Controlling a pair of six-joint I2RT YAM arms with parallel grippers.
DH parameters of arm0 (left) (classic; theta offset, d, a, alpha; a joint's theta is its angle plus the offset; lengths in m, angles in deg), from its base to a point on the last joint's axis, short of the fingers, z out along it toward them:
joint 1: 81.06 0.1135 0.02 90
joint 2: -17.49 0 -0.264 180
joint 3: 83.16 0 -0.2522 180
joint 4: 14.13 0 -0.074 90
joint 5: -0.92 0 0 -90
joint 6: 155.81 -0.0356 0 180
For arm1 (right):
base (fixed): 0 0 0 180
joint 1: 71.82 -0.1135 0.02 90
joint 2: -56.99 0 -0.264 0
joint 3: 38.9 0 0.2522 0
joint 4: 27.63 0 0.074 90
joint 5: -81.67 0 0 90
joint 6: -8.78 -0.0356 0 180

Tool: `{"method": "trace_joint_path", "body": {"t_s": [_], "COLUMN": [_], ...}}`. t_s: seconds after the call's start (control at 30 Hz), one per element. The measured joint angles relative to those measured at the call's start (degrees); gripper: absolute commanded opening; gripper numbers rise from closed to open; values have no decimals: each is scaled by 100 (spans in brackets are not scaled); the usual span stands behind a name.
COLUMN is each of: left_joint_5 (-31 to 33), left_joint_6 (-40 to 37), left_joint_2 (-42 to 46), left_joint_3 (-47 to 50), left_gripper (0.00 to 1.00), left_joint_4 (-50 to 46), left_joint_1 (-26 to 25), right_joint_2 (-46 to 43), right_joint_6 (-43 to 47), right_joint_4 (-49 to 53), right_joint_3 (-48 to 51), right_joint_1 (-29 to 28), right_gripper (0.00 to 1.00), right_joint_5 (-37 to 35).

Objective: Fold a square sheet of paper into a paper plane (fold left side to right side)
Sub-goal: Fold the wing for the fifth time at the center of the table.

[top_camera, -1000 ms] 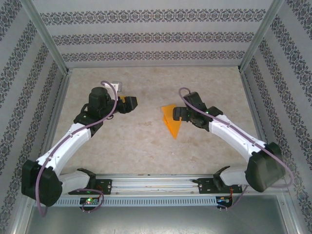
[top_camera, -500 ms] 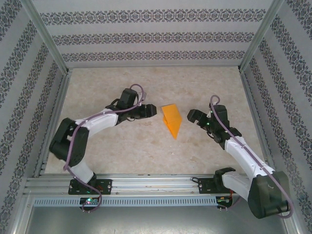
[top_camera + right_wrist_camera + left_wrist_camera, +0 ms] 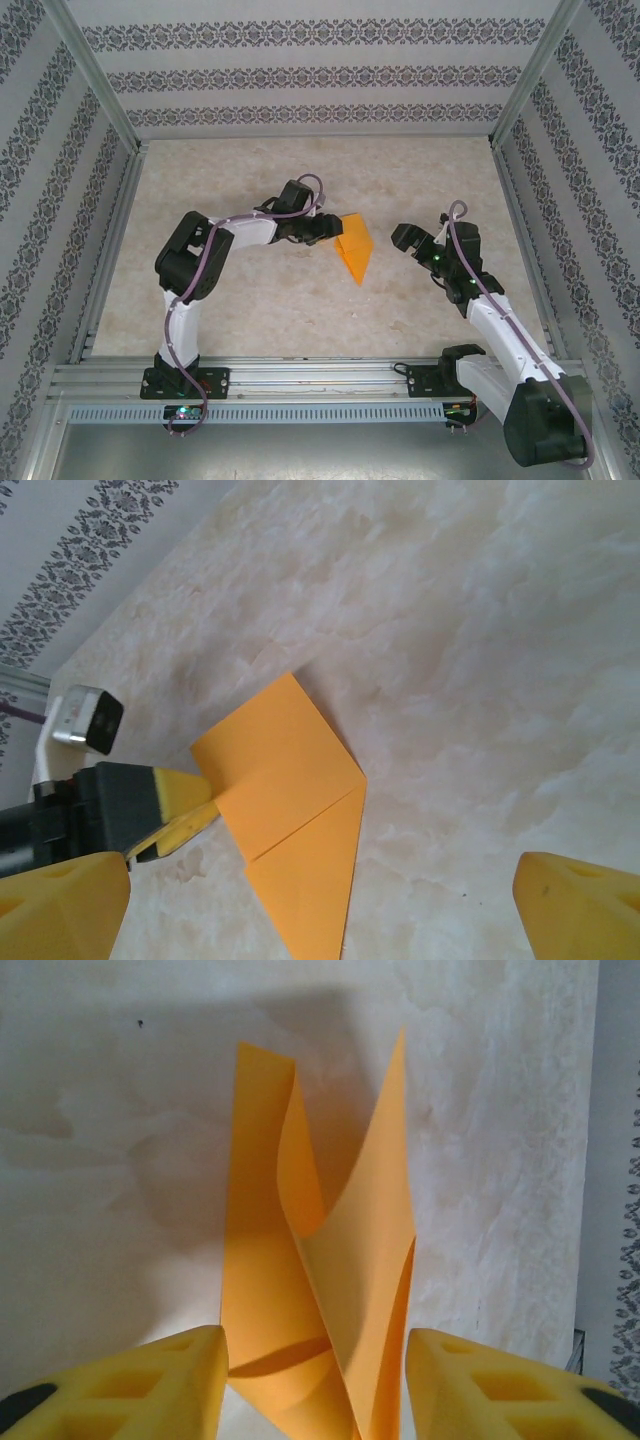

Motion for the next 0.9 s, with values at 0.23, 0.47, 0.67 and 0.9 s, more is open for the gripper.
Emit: {"method": "trace_joint_path", "body": {"t_s": [0.23, 0.47, 0.67, 0.9], "left_joint_5": [-212, -474, -1025, -1947], "left_joint_6": [140, 136, -138, -181], "left_joint_2": [-166, -11, 645, 1429], "left_joint_3": [0, 522, 1272, 2444], "left_gripper": [12, 0, 0, 0], "left_joint_4": [227, 824, 1113, 2328], "left_joint_1": [0, 20, 173, 625], "right_joint_2": [0, 262, 1320, 2981], "right_joint_6": [2, 2, 142, 428], "right_joint_4": [-116, -529, -1058, -1519], "right_joint_3": [96, 127, 103, -393], "right_joint_1": [35, 129, 184, 17], "right_gripper": [95, 93, 80, 77], "right_joint_5": [177, 490, 1495, 2973]}}
